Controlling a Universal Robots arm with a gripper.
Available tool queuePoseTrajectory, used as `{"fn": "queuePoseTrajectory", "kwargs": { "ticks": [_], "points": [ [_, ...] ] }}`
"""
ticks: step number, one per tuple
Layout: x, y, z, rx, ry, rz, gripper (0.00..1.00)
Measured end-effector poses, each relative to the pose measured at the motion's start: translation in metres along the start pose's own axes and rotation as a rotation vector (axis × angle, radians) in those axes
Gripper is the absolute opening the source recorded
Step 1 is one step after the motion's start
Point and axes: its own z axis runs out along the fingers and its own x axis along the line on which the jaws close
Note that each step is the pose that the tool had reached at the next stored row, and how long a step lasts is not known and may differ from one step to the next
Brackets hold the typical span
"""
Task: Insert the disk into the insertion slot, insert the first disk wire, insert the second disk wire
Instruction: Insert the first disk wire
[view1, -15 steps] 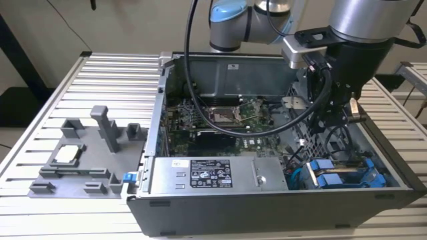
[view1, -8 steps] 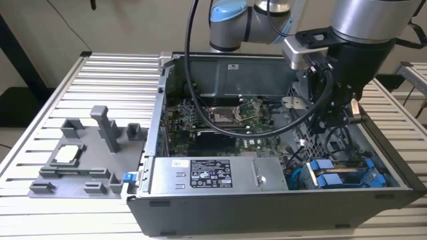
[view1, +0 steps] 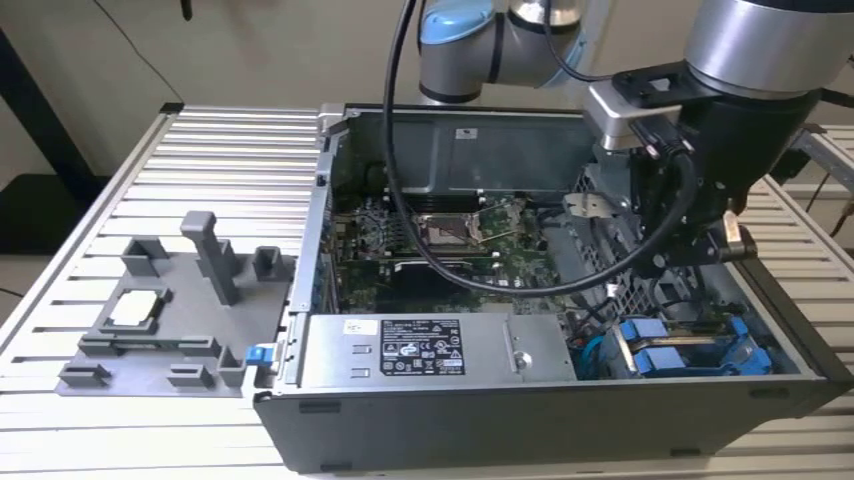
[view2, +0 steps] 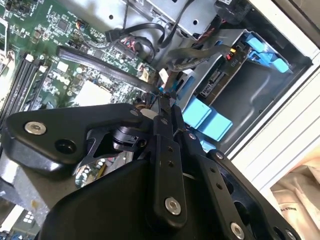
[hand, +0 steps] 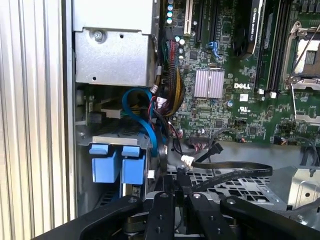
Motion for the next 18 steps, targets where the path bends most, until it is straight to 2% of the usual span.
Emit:
{"fn": "queuePoseTrajectory", "kwargs": {
  "ticks": [15,18],
  "points": [
    [0.0327,-0.0138,0.0033,-0.0142,-0.0006,0.000,0.16],
    [0.0375,-0.0172,0.0040,-0.0177,-0.0008,0.000,0.16]
  ]
}}
